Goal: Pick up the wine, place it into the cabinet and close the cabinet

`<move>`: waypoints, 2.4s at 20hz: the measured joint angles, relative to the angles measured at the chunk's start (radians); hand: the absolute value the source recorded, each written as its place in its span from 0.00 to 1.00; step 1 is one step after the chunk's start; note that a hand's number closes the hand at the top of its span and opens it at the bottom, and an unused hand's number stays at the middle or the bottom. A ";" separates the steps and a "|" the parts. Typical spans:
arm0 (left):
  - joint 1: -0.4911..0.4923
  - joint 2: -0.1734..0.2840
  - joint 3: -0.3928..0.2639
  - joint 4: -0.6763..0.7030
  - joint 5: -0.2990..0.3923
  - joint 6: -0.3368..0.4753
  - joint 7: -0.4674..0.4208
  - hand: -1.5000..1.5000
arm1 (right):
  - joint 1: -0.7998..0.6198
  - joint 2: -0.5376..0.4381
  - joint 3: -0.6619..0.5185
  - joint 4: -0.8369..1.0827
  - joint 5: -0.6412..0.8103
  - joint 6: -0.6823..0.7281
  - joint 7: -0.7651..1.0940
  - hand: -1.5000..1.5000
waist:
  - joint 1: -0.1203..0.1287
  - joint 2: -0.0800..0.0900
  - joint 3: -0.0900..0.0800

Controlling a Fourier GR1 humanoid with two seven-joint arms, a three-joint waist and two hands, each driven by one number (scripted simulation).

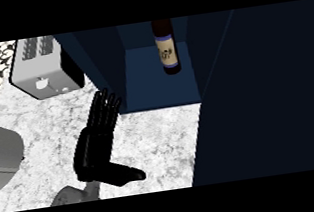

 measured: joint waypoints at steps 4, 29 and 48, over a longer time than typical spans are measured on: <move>0.051 0.060 0.043 -0.039 0.014 -0.039 -0.017 0.00 | -0.001 -0.031 0.029 0.001 -0.005 0.061 -0.013 0.00 | 0.001 0.000 0.000; 0.202 0.338 0.331 -0.120 0.165 -0.278 0.006 0.00 | -0.140 -0.083 0.170 0.006 -0.007 0.247 0.073 1.00 | 0.014 0.005 -0.004; 0.165 0.409 0.404 -0.049 0.229 -0.396 0.051 0.00 | -0.597 0.262 0.126 0.147 -0.063 0.223 0.387 1.00 | 0.069 0.013 -0.008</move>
